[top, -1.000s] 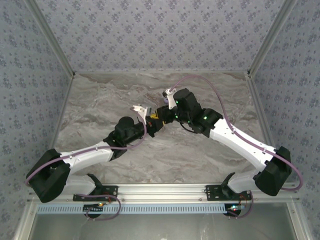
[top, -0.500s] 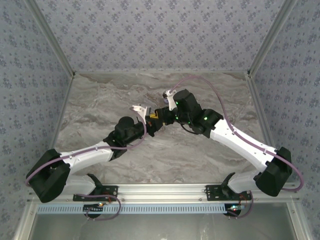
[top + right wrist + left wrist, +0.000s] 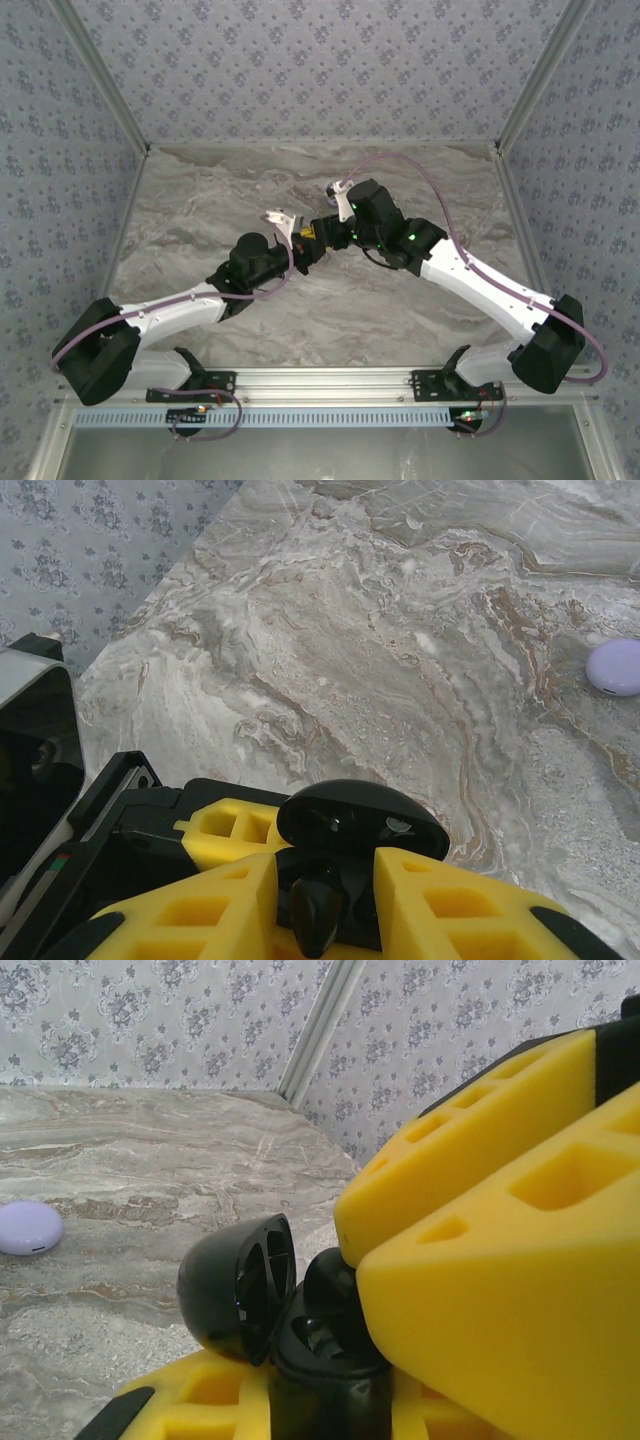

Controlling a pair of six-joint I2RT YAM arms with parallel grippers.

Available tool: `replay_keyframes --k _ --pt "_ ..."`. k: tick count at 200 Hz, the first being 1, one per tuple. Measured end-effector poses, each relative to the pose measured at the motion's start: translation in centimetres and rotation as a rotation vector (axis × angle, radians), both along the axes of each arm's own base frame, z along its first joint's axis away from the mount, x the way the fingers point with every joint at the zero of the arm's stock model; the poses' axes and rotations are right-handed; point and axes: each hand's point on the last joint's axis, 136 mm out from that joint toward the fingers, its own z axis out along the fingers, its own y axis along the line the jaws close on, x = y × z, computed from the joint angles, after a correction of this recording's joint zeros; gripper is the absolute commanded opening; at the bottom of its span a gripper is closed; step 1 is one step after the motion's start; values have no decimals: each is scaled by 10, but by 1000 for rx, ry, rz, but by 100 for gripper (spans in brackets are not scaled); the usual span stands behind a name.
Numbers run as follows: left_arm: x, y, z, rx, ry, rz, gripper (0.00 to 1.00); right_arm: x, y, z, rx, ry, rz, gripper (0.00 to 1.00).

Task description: Insert the wireless bluetooth earbuds into the charging case

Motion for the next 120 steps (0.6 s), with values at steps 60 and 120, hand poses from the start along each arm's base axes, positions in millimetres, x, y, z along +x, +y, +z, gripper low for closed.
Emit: replay_keyframes --k 60,120 --pt "-1 -1 -2 12 -2 -10 7 -1 -1 -2 -5 6 -1 41" --pt "-3 -2 -3 26 -17 -24 7 -2 -2 -3 -11 13 0 47"
